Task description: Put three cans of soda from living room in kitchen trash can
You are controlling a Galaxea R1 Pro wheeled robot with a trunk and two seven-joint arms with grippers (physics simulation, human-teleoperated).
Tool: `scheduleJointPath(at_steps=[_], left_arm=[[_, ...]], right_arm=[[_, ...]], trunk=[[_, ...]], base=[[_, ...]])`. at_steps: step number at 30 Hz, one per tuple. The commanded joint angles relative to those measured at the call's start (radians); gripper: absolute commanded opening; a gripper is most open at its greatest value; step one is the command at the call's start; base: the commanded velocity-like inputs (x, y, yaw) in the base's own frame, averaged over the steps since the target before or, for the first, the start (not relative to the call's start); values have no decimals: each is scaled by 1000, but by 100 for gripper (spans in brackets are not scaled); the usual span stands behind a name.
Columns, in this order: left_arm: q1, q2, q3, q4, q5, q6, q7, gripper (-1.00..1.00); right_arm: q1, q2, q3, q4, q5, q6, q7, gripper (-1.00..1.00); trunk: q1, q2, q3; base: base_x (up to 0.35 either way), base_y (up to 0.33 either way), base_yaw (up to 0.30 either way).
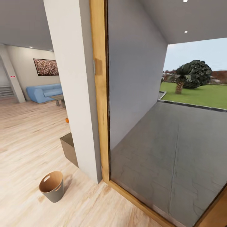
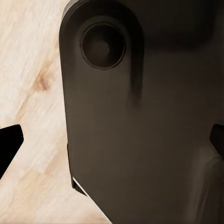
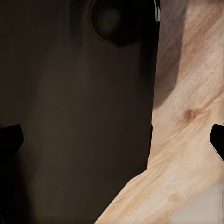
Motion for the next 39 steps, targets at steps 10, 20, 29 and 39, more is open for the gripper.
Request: scheduleJointPath(at_steps=[10, 20, 29, 39], left_arm=[[0, -1, 0, 0, 0, 0, 0, 100], [0, -2, 0, 0, 0, 0, 0, 100], [0, -2, 0, 0, 0, 0, 0, 100], [0, -2, 0, 0, 0, 0, 0, 100]], right_arm=[[0, 0, 0, -1, 0, 0, -2, 100], [0, 0, 0, -1, 0, 0, -2, 100], [0, 0, 1, -1, 0, 0, -3, 100], [0, 0, 1, 0, 0, 0, -6, 100]], trunk=[[0, 0, -6], [0, 0, -11], [0, 0, -16], [0, 0, -22]], base=[[0, 0, 271], [0, 0, 271], [0, 0, 271], [0, 0, 271]])
